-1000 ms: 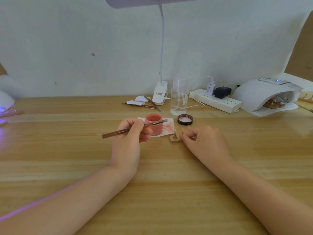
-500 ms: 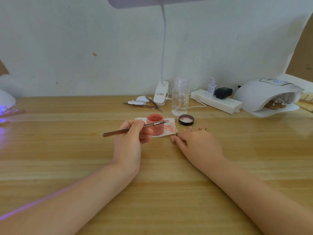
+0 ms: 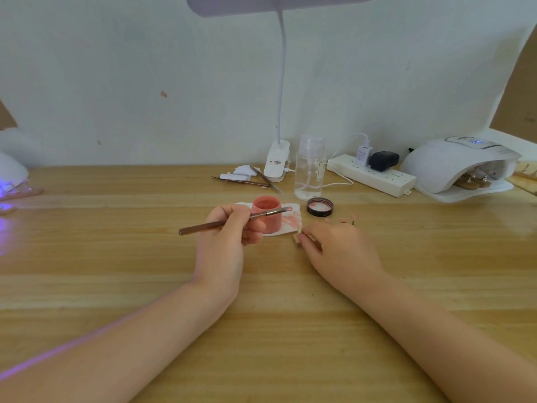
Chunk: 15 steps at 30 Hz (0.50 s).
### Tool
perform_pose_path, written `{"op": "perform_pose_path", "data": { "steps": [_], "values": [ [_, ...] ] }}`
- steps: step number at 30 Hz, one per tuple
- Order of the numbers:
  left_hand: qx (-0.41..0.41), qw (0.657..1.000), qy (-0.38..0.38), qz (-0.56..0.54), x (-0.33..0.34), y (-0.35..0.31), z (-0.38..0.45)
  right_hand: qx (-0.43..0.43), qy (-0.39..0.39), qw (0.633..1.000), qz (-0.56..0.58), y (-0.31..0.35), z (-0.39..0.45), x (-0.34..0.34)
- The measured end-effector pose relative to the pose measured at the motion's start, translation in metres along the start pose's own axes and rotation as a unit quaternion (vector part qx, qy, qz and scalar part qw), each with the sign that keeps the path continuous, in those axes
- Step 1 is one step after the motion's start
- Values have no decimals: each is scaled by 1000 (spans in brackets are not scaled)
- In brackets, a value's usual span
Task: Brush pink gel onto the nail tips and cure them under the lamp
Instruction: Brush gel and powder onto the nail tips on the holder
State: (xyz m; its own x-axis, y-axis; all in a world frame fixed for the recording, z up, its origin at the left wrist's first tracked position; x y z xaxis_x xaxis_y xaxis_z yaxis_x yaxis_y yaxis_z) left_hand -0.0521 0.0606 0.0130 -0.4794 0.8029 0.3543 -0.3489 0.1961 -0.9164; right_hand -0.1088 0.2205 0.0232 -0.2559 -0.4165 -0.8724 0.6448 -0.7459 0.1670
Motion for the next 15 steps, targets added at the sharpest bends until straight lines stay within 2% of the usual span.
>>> {"op": "perform_pose_path", "data": {
  "steps": [3, 8, 12, 15],
  "values": [
    [69, 995, 48, 54, 8, -14, -7, 30, -58, 991, 118, -6, -3, -6],
    [159, 973, 114, 126, 24, -32, -21, 79, -124, 943, 298, -17, -6, -15],
    [195, 953, 153, 175, 27, -34, -25, 106, -124, 900, 405, -26, -7, -15],
    [212, 940, 173, 204, 28, -32, -29, 110, -122, 893, 419, -28, -7, -14]
  ]
}}
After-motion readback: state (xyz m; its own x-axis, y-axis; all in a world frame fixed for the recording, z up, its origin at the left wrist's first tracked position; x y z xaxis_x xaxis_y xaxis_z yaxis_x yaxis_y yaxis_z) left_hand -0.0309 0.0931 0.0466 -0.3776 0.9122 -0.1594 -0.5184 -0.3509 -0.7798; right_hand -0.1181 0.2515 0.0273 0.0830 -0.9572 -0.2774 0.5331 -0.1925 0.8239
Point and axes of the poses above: each hand's wrist, its own z-axis towards the middle knuckle, its own x-axis out of the palm, y = z × x, the point moved 8 cm from there along z, towards the middle knuckle, and after that the axes turned 3 degrees about -x, right-handed, at the moved point
